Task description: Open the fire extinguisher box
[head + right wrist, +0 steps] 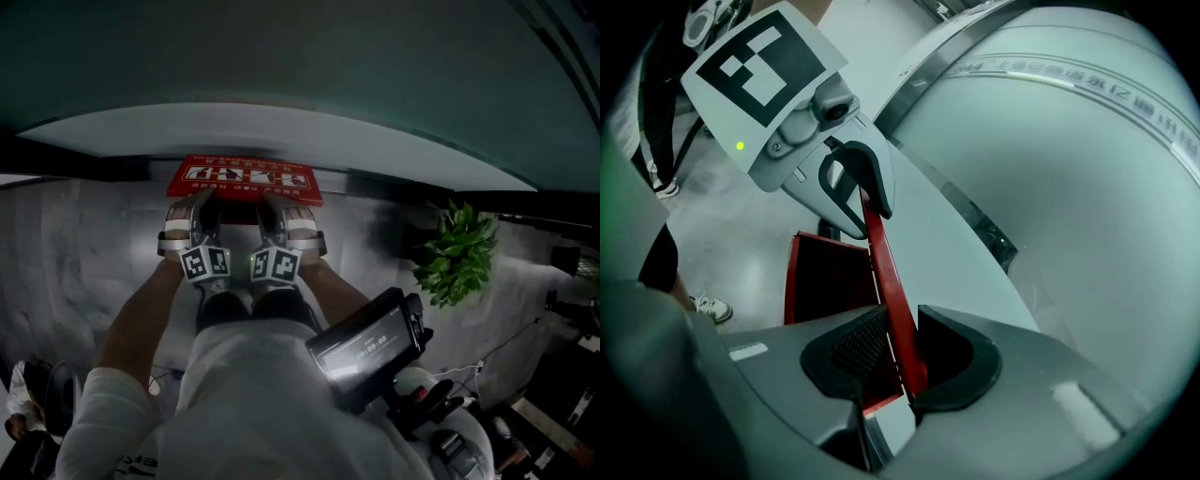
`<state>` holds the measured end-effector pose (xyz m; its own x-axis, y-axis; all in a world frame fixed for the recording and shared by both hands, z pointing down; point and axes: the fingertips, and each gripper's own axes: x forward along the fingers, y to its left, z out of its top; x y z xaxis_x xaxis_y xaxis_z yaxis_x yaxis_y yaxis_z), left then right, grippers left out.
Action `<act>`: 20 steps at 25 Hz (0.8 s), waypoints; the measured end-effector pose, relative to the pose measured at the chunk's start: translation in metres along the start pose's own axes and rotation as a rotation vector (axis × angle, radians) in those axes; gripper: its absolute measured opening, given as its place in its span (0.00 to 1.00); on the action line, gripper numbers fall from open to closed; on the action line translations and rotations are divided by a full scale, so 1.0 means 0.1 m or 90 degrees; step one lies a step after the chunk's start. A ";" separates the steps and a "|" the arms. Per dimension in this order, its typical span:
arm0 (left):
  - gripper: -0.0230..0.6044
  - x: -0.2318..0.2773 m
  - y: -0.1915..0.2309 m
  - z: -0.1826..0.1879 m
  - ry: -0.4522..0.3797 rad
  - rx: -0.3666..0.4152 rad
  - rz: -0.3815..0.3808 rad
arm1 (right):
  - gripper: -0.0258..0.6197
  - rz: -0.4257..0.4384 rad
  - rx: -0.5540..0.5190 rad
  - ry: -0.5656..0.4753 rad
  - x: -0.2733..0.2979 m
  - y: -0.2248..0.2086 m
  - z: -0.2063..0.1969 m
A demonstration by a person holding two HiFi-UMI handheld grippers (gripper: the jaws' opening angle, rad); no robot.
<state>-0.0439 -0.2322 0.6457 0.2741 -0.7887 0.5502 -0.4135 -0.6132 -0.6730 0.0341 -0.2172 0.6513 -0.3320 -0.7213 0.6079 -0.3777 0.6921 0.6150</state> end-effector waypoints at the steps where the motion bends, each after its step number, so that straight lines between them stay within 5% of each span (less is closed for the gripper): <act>1: 0.25 0.02 0.04 0.02 0.002 0.001 0.001 | 0.22 0.001 0.000 -0.001 0.01 -0.05 0.00; 8: 0.25 0.10 0.28 0.10 -0.011 -0.015 0.006 | 0.21 -0.011 -0.002 -0.004 0.08 -0.29 0.09; 20: 0.25 0.30 0.68 0.17 -0.043 -0.073 -0.016 | 0.18 -0.051 0.092 0.039 0.28 -0.66 0.17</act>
<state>-0.0494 -0.2982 0.6076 0.3421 -0.7770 0.5284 -0.5019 -0.6265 -0.5963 0.0351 -0.2835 0.6185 -0.2438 -0.7677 0.5926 -0.5231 0.6187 0.5862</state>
